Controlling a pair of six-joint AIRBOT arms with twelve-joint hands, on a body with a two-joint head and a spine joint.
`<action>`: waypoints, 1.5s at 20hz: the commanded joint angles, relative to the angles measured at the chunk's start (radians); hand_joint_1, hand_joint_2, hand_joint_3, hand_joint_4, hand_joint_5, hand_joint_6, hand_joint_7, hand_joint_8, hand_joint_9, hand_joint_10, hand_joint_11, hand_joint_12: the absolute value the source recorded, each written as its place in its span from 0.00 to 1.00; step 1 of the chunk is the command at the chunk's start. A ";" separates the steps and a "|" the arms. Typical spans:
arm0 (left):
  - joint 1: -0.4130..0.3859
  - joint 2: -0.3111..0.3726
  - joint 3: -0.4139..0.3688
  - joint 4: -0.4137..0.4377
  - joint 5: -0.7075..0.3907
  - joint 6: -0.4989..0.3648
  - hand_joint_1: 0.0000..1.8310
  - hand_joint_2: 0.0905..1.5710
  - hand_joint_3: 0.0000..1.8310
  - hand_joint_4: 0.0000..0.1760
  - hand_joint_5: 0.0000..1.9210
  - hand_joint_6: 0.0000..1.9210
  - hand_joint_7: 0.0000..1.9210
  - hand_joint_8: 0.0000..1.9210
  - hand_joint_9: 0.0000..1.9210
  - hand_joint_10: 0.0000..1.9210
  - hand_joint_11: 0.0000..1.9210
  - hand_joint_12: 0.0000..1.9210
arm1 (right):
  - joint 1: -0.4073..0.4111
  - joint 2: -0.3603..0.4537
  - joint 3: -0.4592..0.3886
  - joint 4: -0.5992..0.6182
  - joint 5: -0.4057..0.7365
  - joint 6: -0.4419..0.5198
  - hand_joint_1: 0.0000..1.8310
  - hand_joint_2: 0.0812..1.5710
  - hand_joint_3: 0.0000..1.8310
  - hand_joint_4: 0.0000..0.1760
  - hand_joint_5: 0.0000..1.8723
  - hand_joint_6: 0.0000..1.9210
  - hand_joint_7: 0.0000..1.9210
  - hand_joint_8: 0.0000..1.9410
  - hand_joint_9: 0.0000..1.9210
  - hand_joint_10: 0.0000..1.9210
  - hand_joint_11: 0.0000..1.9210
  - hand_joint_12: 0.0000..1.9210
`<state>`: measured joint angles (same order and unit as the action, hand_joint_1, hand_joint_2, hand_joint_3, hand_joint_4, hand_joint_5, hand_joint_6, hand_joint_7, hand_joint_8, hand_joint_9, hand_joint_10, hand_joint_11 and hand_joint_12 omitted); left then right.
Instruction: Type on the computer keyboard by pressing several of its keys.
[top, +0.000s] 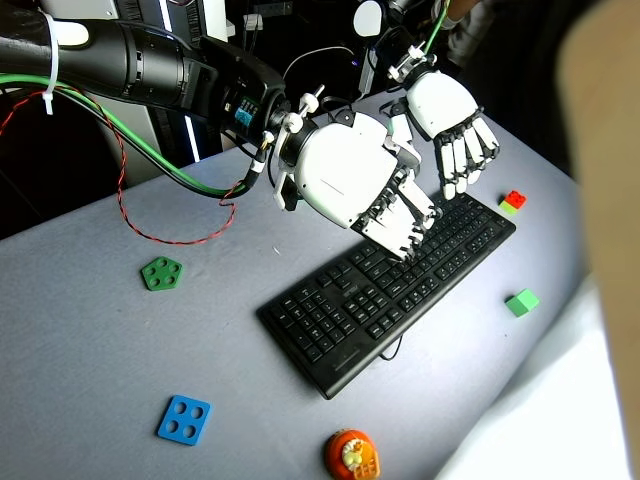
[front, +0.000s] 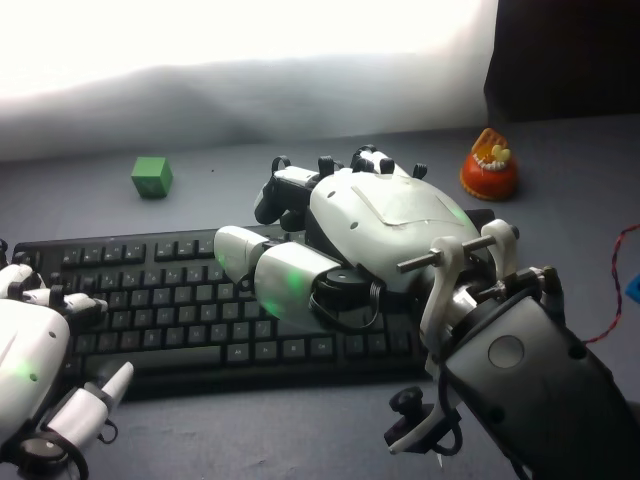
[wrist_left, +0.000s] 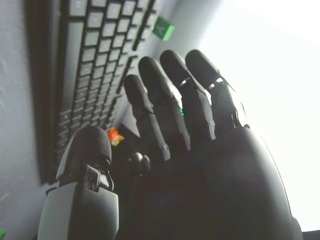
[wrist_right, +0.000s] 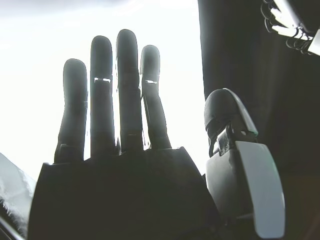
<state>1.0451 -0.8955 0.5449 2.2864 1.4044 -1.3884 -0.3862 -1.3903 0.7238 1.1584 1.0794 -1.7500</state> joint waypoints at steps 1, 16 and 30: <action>-0.001 -0.002 -0.006 0.054 0.106 0.009 0.19 0.87 0.00 0.00 0.35 0.02 0.36 0.00 0.17 0.43 0.00 0.81 | 0.003 0.001 -0.004 -0.087 0.050 0.008 0.00 0.82 0.00 0.00 0.20 0.38 0.37 0.03 0.19 0.50 0.00 0.90; -0.024 -0.086 -0.016 0.054 0.144 0.046 0.38 0.81 0.00 0.00 0.34 0.01 0.37 0.00 0.17 0.44 0.00 0.82 | 0.001 0.000 -0.008 -0.088 0.049 0.008 0.00 0.81 0.00 0.00 0.21 0.38 0.37 0.02 0.20 0.50 0.02 0.89; -0.056 -0.172 0.023 0.054 0.184 0.043 0.30 0.83 0.00 0.00 0.31 0.00 0.35 0.00 0.18 0.40 0.00 0.80 | 0.001 -0.002 -0.008 -0.088 0.048 0.007 0.00 0.82 0.00 0.00 0.21 0.38 0.38 0.02 0.20 0.50 0.02 0.89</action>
<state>0.9958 -1.0676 0.5652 2.2730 1.4837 -1.3479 -0.3862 -1.3937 0.7216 1.1580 1.0786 -1.7500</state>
